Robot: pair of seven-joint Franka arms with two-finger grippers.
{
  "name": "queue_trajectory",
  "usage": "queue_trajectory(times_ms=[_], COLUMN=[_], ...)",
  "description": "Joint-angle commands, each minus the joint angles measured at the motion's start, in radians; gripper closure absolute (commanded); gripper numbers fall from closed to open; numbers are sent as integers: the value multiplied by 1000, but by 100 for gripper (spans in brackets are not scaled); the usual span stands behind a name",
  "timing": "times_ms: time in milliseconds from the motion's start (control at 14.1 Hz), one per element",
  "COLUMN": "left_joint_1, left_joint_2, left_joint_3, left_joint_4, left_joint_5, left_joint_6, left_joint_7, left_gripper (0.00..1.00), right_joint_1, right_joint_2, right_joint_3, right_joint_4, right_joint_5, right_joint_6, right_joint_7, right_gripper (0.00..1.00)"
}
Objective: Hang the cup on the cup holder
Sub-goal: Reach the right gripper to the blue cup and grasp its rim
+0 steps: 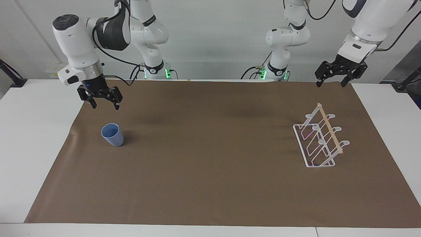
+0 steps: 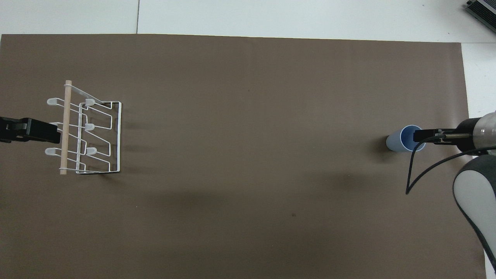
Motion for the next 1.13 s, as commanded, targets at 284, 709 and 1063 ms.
queue_trajectory(times_ms=[284, 709, 1063], left_joint_1=[2, -12, -11], left_joint_2=[-6, -14, -14], left_joint_3=[13, 7, 7], left_joint_4=[14, 4, 4], left_joint_5=[-1, -1, -1], left_joint_6=[-26, -24, -23], left_joint_7=[32, 31, 34], left_gripper=[0, 0, 0], right_joint_1=[-3, 1, 5], right_joint_2=[94, 157, 160], right_joint_3=[1, 5, 13], right_joint_4=[-73, -85, -185], right_joint_5=[17, 17, 17], right_joint_6=[177, 256, 357], right_joint_7=[-117, -116, -106], right_gripper=[0, 0, 0])
